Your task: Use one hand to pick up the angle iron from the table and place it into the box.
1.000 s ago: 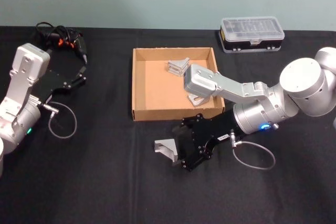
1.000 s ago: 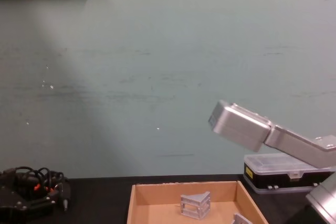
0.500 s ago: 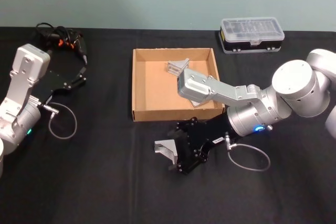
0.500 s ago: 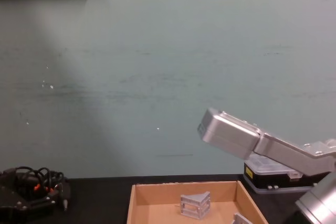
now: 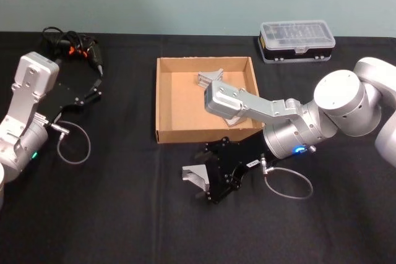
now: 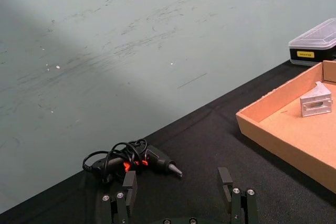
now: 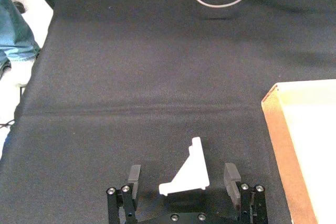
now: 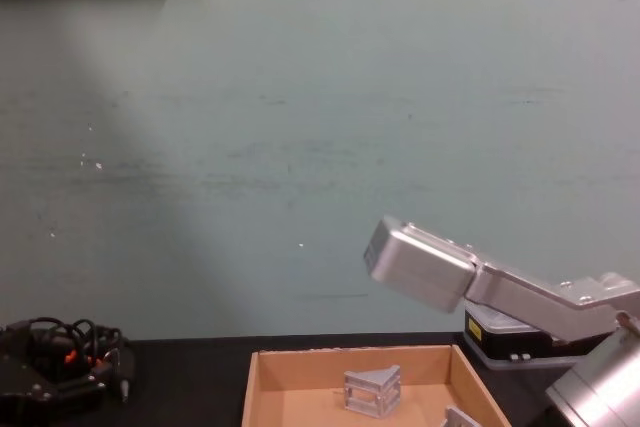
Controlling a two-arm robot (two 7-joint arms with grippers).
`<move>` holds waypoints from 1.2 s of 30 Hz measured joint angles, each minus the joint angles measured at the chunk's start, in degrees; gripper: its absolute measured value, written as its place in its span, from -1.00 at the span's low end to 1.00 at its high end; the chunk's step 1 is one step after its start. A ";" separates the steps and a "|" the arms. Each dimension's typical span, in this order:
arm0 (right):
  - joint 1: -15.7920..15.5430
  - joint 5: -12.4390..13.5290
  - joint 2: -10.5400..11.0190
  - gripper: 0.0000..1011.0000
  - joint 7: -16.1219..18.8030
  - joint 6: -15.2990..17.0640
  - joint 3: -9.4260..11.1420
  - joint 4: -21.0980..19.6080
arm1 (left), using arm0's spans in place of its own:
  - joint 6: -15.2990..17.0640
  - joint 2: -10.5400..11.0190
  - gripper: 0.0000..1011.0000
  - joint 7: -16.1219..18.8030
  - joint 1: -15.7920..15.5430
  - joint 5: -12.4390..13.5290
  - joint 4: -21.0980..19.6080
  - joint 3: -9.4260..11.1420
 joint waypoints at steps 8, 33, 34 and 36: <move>0.31 -0.27 -0.51 0.98 0.45 -0.17 -0.20 1.06 | 0.00 0.00 0.98 0.00 0.00 0.00 0.00 0.00; -0.04 0.14 -0.27 0.06 0.64 0.33 -0.09 0.96 | 0.00 0.00 0.98 0.00 0.00 0.00 0.00 0.00; -0.05 0.15 -0.26 0.06 0.61 0.35 -0.09 0.94 | 0.00 0.00 0.98 0.00 0.00 0.00 0.00 0.00; -0.06 0.15 -0.25 0.06 0.58 0.36 -0.07 0.94 | 0.00 0.00 0.98 0.00 0.00 0.00 0.00 0.00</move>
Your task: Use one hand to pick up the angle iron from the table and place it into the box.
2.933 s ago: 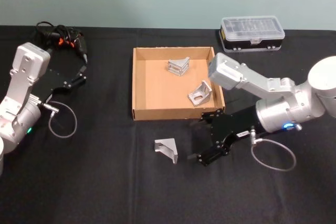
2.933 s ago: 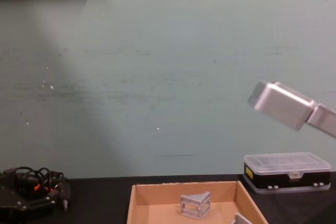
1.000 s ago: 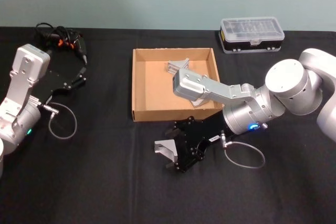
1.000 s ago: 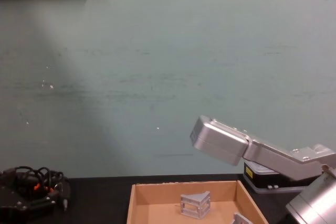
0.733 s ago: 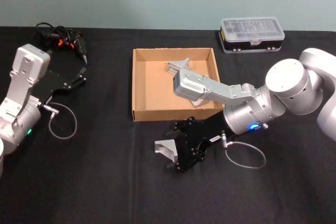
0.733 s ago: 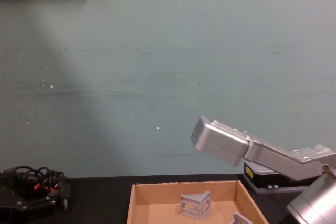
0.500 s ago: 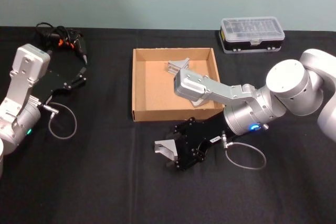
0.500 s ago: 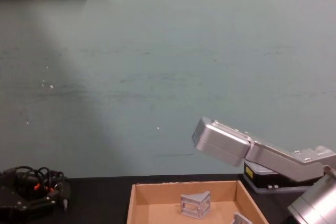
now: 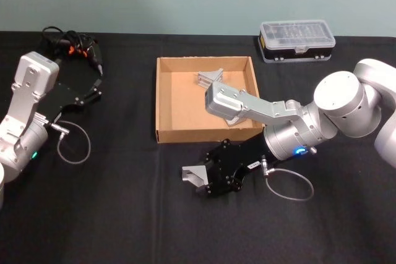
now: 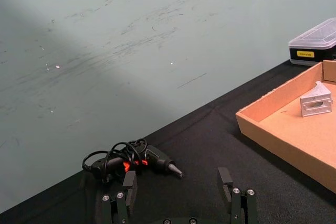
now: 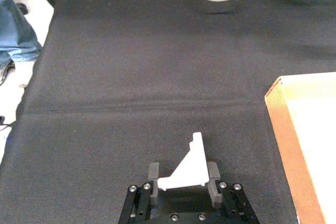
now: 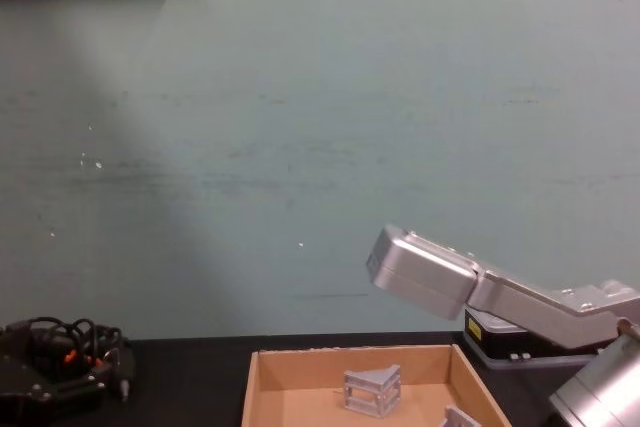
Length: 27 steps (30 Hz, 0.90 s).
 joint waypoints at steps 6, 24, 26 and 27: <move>-0.14 0.11 0.32 0.07 -0.28 0.17 0.26 -0.53 | 0.00 0.00 0.98 0.00 0.00 0.00 0.00 0.00; 0.29 5.44 3.06 0.06 -5.96 -0.03 7.58 -7.58 | 0.00 0.00 0.98 0.00 0.00 0.00 0.00 0.00; 0.40 5.55 2.76 0.06 -7.30 -0.32 8.36 -6.81 | 0.00 0.00 0.98 0.00 0.00 0.00 0.00 0.00; 0.46 5.58 2.34 0.06 -8.58 -0.62 9.01 -5.86 | 0.00 0.00 0.98 0.00 0.00 0.00 0.00 0.00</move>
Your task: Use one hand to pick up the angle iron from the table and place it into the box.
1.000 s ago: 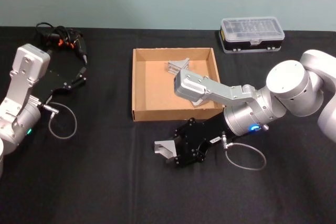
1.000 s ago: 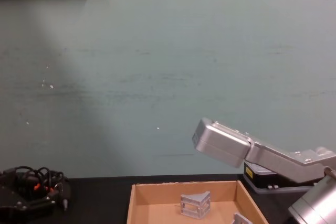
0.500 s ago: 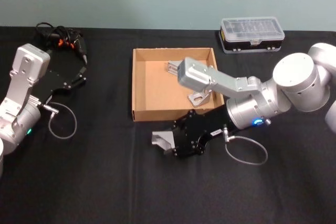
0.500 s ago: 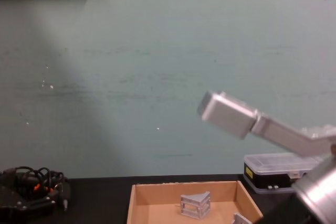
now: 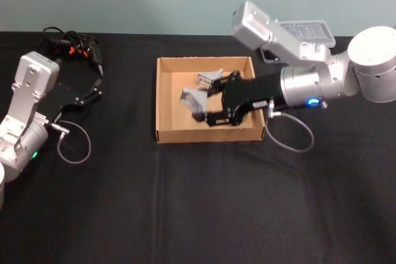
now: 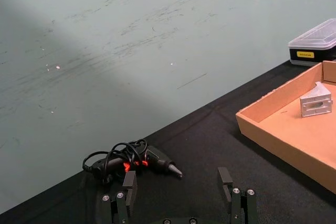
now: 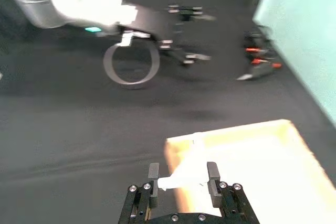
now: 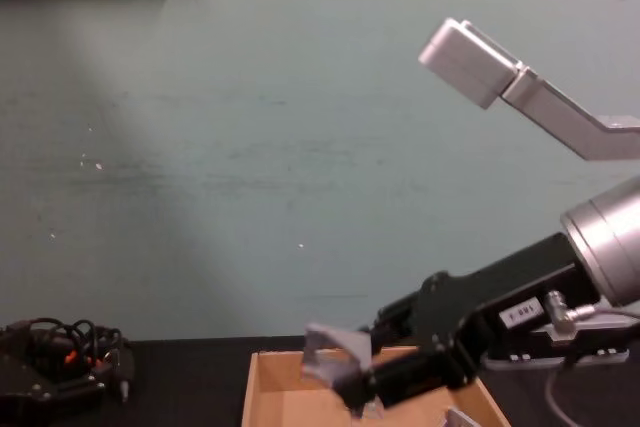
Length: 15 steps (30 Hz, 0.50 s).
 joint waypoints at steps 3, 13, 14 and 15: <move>0.20 -0.40 -1.35 0.06 -2.46 -0.79 0.99 2.73 | 0.00 0.00 0.98 0.00 0.00 0.00 0.00 0.00; 1.69 -3.27 -7.52 0.06 -5.90 -3.08 1.48 14.70 | 0.00 0.00 0.98 0.00 0.00 0.00 0.00 0.00; 1.94 -3.67 -8.45 0.06 -6.00 -3.36 1.34 16.28 | 0.00 0.00 0.98 0.00 0.00 0.00 0.00 0.00; 2.23 -4.11 -9.41 0.06 -6.03 -3.67 1.16 17.79 | 0.00 0.00 0.98 0.00 0.00 0.00 0.00 0.00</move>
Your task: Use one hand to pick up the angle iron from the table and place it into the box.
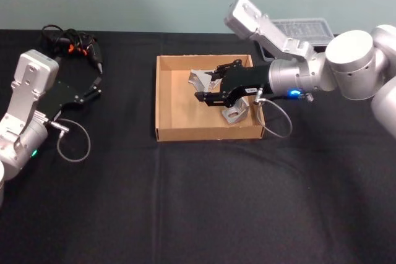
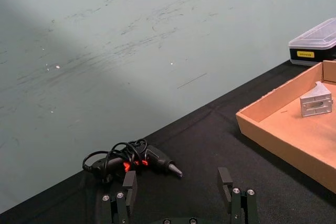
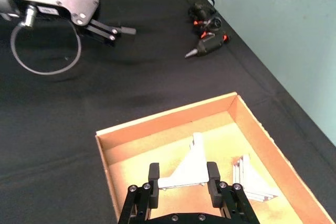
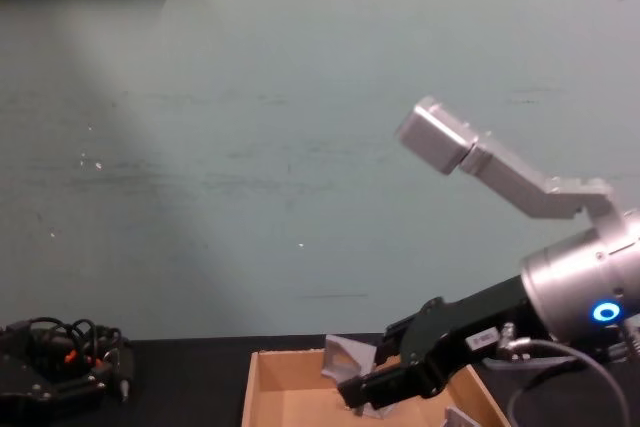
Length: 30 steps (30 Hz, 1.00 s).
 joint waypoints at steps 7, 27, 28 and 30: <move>0.84 -1.58 -2.66 0.06 0.40 -0.72 -0.60 4.01 | 0.00 0.00 0.98 0.00 0.00 0.00 0.00 0.00; 0.69 -5.08 -4.44 0.46 1.55 2.07 0.10 5.99 | 0.00 0.00 0.98 0.00 0.00 0.00 0.00 0.00; 0.62 -5.16 -4.44 0.50 1.57 2.15 0.20 5.89 | 0.00 0.00 0.98 0.00 0.00 0.00 0.00 0.00; 0.43 -5.30 -4.41 0.63 1.61 2.24 0.48 5.61 | 0.00 0.00 0.98 0.00 0.00 0.00 0.00 0.00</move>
